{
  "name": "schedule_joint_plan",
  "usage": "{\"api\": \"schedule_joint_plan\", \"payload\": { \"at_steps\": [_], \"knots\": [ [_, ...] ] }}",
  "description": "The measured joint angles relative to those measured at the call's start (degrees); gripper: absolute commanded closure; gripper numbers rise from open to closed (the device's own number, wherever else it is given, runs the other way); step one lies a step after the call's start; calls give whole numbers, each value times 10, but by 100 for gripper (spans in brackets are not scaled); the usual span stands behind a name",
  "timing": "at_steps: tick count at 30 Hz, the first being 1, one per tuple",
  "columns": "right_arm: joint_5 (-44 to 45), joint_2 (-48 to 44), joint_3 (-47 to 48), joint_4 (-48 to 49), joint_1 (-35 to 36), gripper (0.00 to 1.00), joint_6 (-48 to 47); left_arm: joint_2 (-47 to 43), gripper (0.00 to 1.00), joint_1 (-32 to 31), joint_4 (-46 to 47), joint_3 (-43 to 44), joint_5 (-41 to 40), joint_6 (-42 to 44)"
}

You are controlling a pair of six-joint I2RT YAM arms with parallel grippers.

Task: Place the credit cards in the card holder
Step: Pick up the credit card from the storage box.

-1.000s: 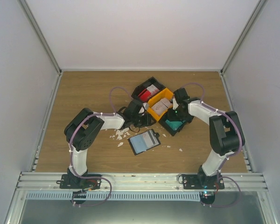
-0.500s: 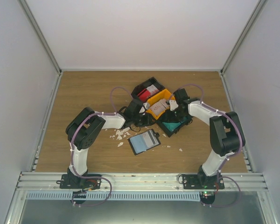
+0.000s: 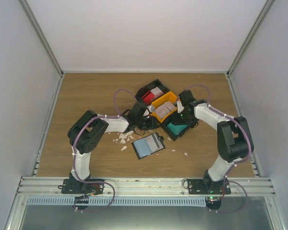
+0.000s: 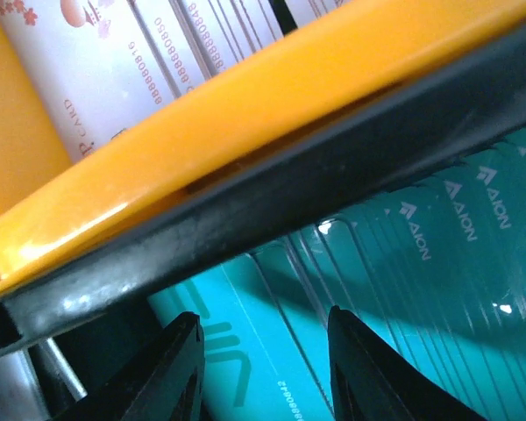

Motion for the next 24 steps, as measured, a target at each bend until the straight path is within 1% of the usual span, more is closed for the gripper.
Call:
{"api": "schedule_joint_plan", "payload": {
  "at_steps": [7,14,19,24],
  "knots": [
    [9,33,14,-1,6,62,-10,5,69,0,14,0,10,-4],
    [7,41,19,-7,21,70,-23,10,71,0,21,0,23,-11],
    [2,38,19,-8,20,70,-30,10,71,0,22,0,28,-14],
    [-21,14,19,-16,24,70,-32,10,71,0,21,0,30,-15]
  ]
}}
